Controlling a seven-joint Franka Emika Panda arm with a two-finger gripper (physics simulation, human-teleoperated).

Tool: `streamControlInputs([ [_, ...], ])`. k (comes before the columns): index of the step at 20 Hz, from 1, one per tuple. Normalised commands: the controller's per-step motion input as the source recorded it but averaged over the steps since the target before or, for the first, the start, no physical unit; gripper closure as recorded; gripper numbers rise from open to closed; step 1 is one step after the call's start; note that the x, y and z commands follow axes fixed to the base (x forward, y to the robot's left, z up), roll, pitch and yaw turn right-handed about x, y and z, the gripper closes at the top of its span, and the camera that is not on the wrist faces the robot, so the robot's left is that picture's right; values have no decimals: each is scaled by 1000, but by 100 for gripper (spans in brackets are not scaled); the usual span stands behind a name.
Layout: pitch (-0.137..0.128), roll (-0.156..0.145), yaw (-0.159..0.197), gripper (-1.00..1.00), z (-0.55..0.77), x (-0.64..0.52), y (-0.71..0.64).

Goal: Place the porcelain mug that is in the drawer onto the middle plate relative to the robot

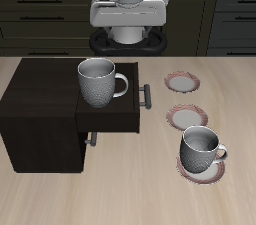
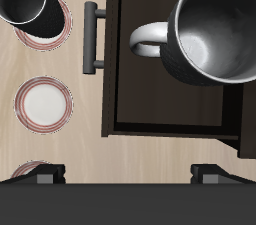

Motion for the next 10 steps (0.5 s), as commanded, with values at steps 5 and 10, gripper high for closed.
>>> streamControlInputs([
  [5, -21, -34, -7, -100, 52, 378, -47],
  [10, 5, -19, -14, -100, 7, 284, -47],
])
